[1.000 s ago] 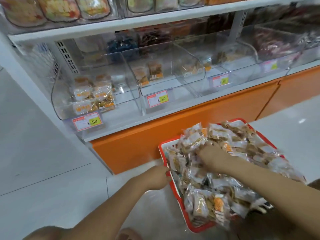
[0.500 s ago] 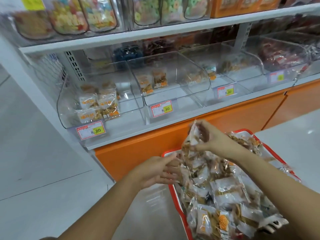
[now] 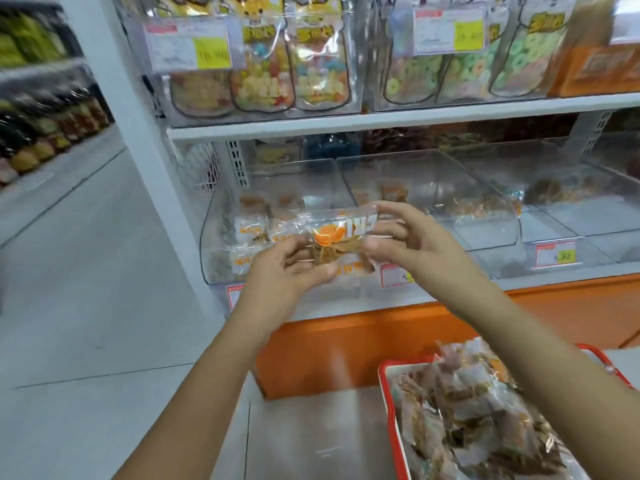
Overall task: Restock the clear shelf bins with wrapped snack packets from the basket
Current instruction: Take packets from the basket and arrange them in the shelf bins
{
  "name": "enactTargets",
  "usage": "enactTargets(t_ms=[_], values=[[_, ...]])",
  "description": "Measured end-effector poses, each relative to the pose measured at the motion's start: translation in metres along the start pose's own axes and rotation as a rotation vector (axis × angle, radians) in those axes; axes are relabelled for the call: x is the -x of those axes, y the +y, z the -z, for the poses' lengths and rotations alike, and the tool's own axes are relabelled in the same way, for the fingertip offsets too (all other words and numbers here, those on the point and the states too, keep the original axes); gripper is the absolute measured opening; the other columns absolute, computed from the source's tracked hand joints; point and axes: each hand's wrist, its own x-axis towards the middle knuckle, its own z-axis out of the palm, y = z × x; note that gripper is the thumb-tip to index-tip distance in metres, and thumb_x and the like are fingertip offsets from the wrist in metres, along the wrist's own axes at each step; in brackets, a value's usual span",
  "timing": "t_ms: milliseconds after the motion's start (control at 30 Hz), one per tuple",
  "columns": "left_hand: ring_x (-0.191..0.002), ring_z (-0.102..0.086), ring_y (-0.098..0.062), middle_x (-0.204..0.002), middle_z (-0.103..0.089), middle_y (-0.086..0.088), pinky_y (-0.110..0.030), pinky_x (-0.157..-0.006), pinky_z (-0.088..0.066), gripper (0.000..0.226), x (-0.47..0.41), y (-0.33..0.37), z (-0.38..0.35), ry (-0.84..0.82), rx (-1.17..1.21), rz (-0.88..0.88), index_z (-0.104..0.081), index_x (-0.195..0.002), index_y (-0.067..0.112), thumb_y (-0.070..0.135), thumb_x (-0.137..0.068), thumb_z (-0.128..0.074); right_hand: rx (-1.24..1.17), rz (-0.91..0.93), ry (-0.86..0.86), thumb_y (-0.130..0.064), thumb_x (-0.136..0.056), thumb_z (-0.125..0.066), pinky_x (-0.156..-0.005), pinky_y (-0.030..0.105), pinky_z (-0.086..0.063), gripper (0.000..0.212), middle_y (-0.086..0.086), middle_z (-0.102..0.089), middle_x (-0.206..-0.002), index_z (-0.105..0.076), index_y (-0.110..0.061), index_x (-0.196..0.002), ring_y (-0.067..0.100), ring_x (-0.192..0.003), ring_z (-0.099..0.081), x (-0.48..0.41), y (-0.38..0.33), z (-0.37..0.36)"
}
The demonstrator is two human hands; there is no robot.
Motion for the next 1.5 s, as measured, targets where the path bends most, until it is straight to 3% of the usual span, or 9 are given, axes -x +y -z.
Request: enactTargets(t_ms=[67, 167, 300, 367, 467, 867, 1000, 1233, 1500], values=[[-0.079, -0.066, 0.002, -0.087, -0.071, 0.011, -0.012, -0.069, -0.051, 0.035, -0.007, 0.002, 0.012, 0.067, 0.022, -0.051, -0.063, -0.102, 0.02, 0.003, -0.075, -0.076, 0.088, -0.094, -0.153, -0.044, -0.064, -0.082, -0.094, 0.04, -0.053, 0.071, 0.003, -0.068, -0.107, -0.056, -0.016, -0.124, 0.014, -0.101, -0.065, -0.031, -0.009, -0.012], [-0.093, -0.068, -0.014, -0.101, -0.071, -0.005, -0.021, -0.072, -0.055, 0.03, -0.02, 0.003, 0.031, 0.182, 0.122, -0.066, -0.062, -0.108, 0.011, 0.001, -0.081, -0.07, -0.022, -0.1, -0.341, -0.015, -0.076, -0.078, -0.079, 0.026, -0.057, 0.023, 0.001, -0.073, -0.09, -0.069, -0.013, -0.097, 0.011, -0.084, -0.068, -0.065, -0.017, -0.041], [-0.085, -0.07, -0.01, -0.1, -0.071, -0.003, -0.018, -0.066, -0.054, 0.028, -0.031, 0.004, 0.064, 0.273, 0.109, -0.027, -0.061, -0.112, 0.013, 0.006, -0.085, -0.067, -0.212, -0.08, -0.266, -0.005, -0.075, -0.076, -0.087, 0.034, -0.052, 0.019, 0.008, -0.073, -0.09, -0.071, -0.009, -0.093, 0.02, -0.086, -0.066, -0.107, -0.019, -0.069], [-0.07, -0.069, -0.008, -0.092, -0.069, -0.003, -0.019, -0.058, -0.055, 0.02, -0.031, -0.003, 0.079, 0.406, -0.093, 0.031, -0.063, -0.107, 0.013, 0.01, -0.087, -0.066, 0.074, -0.039, -0.127, -0.012, -0.074, -0.078, -0.076, 0.031, -0.051, 0.019, 0.009, -0.071, -0.088, -0.07, -0.007, -0.091, 0.02, -0.081, -0.062, -0.127, -0.016, -0.074], [-0.064, -0.068, -0.017, -0.072, -0.069, 0.001, -0.037, -0.068, -0.057, 0.012, -0.029, -0.019, 0.099, 0.532, -0.626, 0.027, -0.068, -0.082, 0.015, 0.019, -0.088, -0.059, 1.017, 0.09, -0.063, -0.016, -0.081, -0.067, -0.056, 0.025, -0.038, 0.015, 0.002, -0.054, -0.065, -0.059, -0.007, -0.072, 0.022, -0.066, -0.052, -0.148, -0.02, -0.073], [-0.067, -0.063, -0.013, -0.068, -0.064, 0.008, -0.03, -0.065, -0.051, 0.013, -0.02, -0.038, 0.114, 0.404, -0.849, 0.045, -0.067, -0.076, 0.018, 0.018, -0.087, -0.058, 1.11, 0.037, -0.662, -0.027, -0.078, -0.078, -0.059, 0.027, -0.043, 0.022, 0.002, -0.064, -0.071, -0.067, -0.008, -0.079, 0.019, -0.061, -0.055, -0.168, -0.015, -0.139], [-0.068, -0.06, -0.011, -0.069, -0.063, 0.01, -0.027, -0.063, -0.047, 0.012, -0.019, -0.039, 0.112, 0.38, -0.885, 0.025, -0.068, -0.08, 0.02, 0.018, -0.087, -0.058, 1.041, 0.065, -0.548, -0.025, -0.074, -0.081, -0.074, 0.03, -0.05, 0.033, 0.007, -0.07, -0.094, -0.07, -0.005, -0.099, 0.024, -0.087, -0.064, -0.171, 0.017, -0.16], [-0.065, -0.058, -0.009, -0.065, -0.062, 0.01, -0.023, -0.059, -0.043, 0.016, -0.003, -0.031, 0.085, 0.297, -0.853, -0.12, -0.063, -0.076, 0.017, 0.023, -0.091, -0.059, 0.847, 0.269, -0.253, -0.033, -0.086, -0.069, -0.073, 0.023, -0.046, 0.022, 0.0, -0.068, -0.092, -0.069, -0.014, -0.098, 0.011, -0.083, -0.058, -0.129, 0.004, -0.107], [-0.063, -0.063, -0.024, -0.057, -0.058, -0.008, -0.034, -0.065, -0.047, 0.043, 0.027, -0.057, -0.007, -0.286, -0.807, -0.022, -0.049, -0.057, 0.01, 0.032, -0.094, -0.055, 0.987, -0.019, -0.152, -0.034, -0.089, -0.064, -0.051, 0.021, -0.03, 0.032, -0.004, -0.052, -0.058, -0.059, -0.012, -0.066, 0.011, -0.057, -0.047, -0.005, 0.024, 0.033]])
